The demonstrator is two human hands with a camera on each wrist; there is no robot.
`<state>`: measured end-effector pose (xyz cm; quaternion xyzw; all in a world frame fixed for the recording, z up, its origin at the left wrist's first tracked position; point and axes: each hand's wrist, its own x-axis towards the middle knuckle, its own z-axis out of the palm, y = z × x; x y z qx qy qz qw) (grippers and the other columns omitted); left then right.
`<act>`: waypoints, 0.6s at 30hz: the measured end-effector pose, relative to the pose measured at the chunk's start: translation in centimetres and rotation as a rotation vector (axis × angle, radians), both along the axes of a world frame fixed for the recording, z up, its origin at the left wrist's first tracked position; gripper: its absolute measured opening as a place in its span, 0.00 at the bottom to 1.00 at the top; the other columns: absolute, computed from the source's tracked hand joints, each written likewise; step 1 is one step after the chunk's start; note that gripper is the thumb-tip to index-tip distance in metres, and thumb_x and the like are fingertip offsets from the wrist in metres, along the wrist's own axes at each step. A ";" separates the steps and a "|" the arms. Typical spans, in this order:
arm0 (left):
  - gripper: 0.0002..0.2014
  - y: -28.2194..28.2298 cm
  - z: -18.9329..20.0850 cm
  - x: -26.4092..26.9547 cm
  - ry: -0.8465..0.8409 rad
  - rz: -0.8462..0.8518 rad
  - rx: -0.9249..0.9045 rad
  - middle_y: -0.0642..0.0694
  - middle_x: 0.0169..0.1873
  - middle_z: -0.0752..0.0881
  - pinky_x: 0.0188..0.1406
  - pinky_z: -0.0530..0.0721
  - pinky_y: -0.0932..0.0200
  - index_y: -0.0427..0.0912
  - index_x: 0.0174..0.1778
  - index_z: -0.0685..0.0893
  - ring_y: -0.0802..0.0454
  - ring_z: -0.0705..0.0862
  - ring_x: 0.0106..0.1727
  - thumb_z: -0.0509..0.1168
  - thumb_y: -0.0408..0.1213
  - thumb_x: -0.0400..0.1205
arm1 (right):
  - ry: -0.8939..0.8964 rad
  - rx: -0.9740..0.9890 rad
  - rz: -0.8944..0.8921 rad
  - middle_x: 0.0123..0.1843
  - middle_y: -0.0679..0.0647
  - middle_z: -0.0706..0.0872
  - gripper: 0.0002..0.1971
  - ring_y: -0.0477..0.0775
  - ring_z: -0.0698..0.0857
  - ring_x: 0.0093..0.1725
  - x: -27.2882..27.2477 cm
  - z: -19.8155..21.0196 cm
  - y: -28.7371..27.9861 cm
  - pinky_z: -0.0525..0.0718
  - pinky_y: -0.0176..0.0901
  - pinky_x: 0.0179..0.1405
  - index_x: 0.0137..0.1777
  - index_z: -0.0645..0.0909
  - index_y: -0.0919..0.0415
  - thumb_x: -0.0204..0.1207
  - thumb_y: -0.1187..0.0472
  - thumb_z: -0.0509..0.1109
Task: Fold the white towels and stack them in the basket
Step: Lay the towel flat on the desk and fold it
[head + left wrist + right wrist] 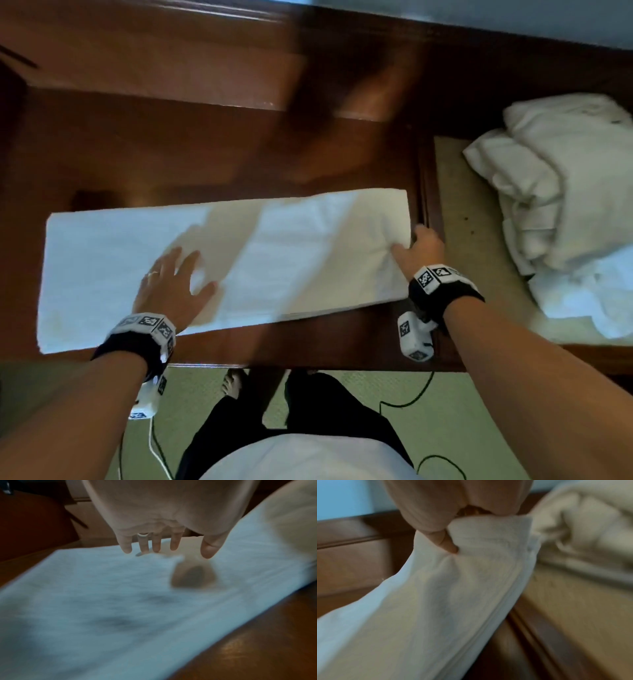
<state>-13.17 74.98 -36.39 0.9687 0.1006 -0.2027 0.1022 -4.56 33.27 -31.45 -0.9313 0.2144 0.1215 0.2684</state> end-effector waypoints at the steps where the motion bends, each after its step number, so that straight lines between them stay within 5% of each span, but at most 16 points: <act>1: 0.36 -0.2 0.4 0.1 -0.007 -0.037 0.006 0.44 0.87 0.57 0.83 0.61 0.37 0.51 0.86 0.63 0.38 0.59 0.86 0.63 0.61 0.83 | -0.086 -0.059 0.027 0.53 0.64 0.81 0.09 0.65 0.82 0.47 1.6 1.4 -0.1 0.79 0.52 0.45 0.45 0.74 0.61 0.72 0.60 0.73; 6: 0.32 -0.4 1.7 0.0 -0.016 -0.192 0.133 0.44 0.85 0.63 0.81 0.66 0.43 0.53 0.84 0.67 0.43 0.63 0.84 0.60 0.59 0.84 | -0.357 -0.342 0.086 0.59 0.66 0.80 0.14 0.73 0.82 0.55 8.4 10.0 -1.0 0.78 0.61 0.49 0.58 0.72 0.62 0.76 0.58 0.68; 11: 0.31 -2.0 2.9 -0.7 0.060 -0.436 0.078 0.45 0.84 0.67 0.78 0.72 0.46 0.55 0.83 0.71 0.43 0.70 0.82 0.56 0.58 0.83 | -0.595 -0.545 0.245 0.46 0.66 0.85 0.14 0.72 0.84 0.44 8.5 13.8 1.7 0.77 0.59 0.45 0.52 0.75 0.64 0.72 0.58 0.71; 14: 0.24 -2.3 3.7 -0.5 -0.033 -0.540 -0.013 0.42 0.64 0.87 0.53 0.89 0.41 0.48 0.63 0.90 0.38 0.89 0.59 0.65 0.55 0.76 | -0.623 -0.560 0.369 0.37 0.62 0.85 0.13 0.69 0.83 0.33 5.5 13.4 6.2 0.72 0.52 0.35 0.49 0.76 0.63 0.70 0.59 0.74; 16: 0.22 -1.4 4.2 0.1 -0.104 -0.537 -0.054 0.43 0.57 0.89 0.46 0.89 0.47 0.45 0.59 0.91 0.41 0.91 0.50 0.77 0.49 0.71 | -0.636 -0.546 0.495 0.33 0.61 0.85 0.16 0.66 0.82 0.25 2.8 11.8 9.9 0.70 0.47 0.30 0.48 0.78 0.64 0.65 0.59 0.79; 18: 0.20 0.1 5.1 0.9 -0.232 -0.528 -0.058 0.45 0.49 0.90 0.38 0.88 0.50 0.44 0.55 0.91 0.42 0.90 0.40 0.77 0.48 0.69 | -0.626 -0.498 0.606 0.33 0.60 0.85 0.19 0.65 0.82 0.23 -0.2 9.2 13.8 0.67 0.44 0.25 0.50 0.80 0.64 0.61 0.60 0.81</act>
